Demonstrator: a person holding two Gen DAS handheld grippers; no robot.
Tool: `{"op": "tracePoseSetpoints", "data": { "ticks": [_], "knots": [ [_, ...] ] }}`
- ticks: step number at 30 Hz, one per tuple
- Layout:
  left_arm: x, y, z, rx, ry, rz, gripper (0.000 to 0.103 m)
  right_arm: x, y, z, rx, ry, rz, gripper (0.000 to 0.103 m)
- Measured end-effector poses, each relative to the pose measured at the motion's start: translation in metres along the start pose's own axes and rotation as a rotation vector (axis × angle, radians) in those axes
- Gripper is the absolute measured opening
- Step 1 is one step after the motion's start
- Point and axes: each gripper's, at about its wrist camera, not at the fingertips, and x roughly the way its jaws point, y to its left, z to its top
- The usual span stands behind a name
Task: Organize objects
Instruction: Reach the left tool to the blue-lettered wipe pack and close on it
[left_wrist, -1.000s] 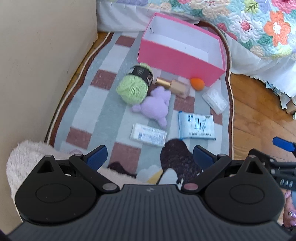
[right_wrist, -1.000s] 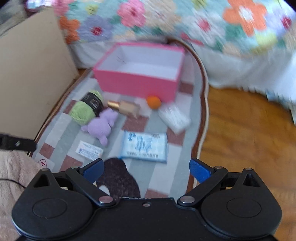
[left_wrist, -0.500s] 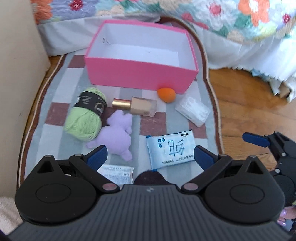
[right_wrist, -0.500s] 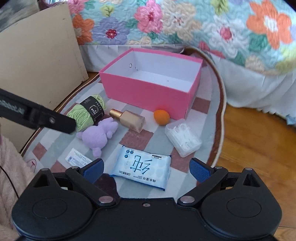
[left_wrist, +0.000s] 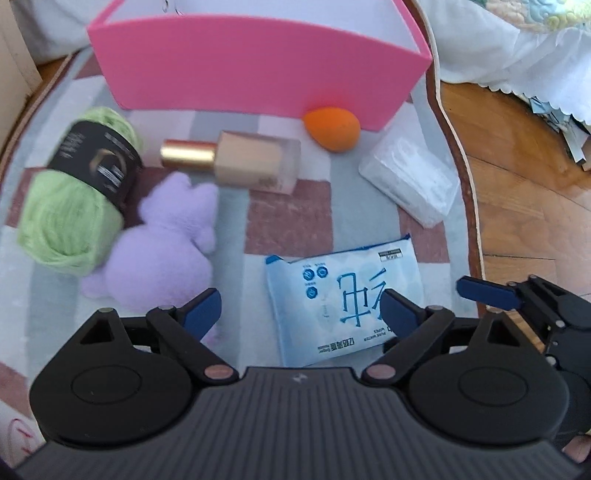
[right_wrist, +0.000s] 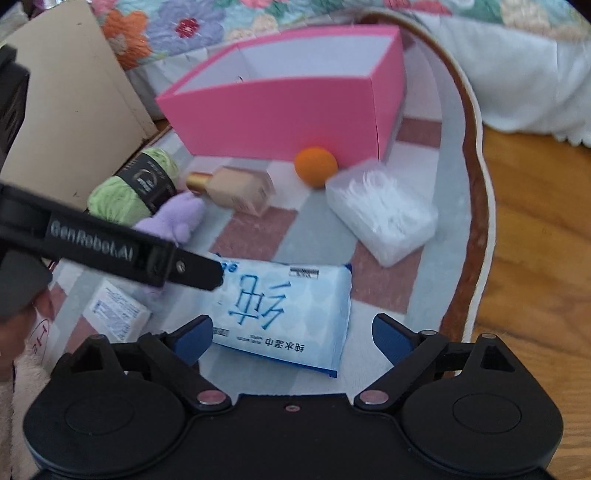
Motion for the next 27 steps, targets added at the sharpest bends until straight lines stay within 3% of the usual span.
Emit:
{"op": "tracePoseSetpoints", "data": {
  "ticks": [5, 9, 12, 14, 15, 16, 20, 27],
  "knots": [
    [0.016, 0.004, -0.008, -0.026, 0.003, -0.043, 0.092, 0.009, -0.007, -0.007, 0.038, -0.006, 0.007, 0.089],
    [0.027, 0.008, -0.012, -0.063, -0.003, -0.044, 0.091, 0.019, -0.008, -0.01, 0.057, 0.001, -0.011, 0.079],
    [0.027, 0.002, -0.015, -0.04, -0.035, -0.025, 0.091, 0.019, 0.001, -0.011, 0.026, -0.011, -0.033, 0.065],
    [0.024, -0.003, -0.018, -0.03, -0.054, -0.038, 0.074, 0.019, 0.002, -0.012, 0.039, -0.015, -0.03, 0.057],
    [0.022, -0.005, -0.018, -0.027, -0.053, -0.064, 0.054, 0.018, 0.003, -0.011, 0.036, -0.016, -0.023, 0.056],
    [0.02, -0.007, -0.018, -0.035, -0.044, -0.082, 0.049, 0.018, 0.004, -0.01, 0.038, -0.015, -0.024, 0.053],
    [0.015, -0.014, -0.02, -0.013, -0.017, -0.067, 0.046, 0.01, 0.005, -0.007, 0.058, -0.018, -0.031, 0.04],
    [-0.023, -0.004, -0.019, -0.078, -0.052, -0.149, 0.046, -0.015, 0.012, 0.003, 0.067, -0.035, -0.017, 0.038]
  ]
}}
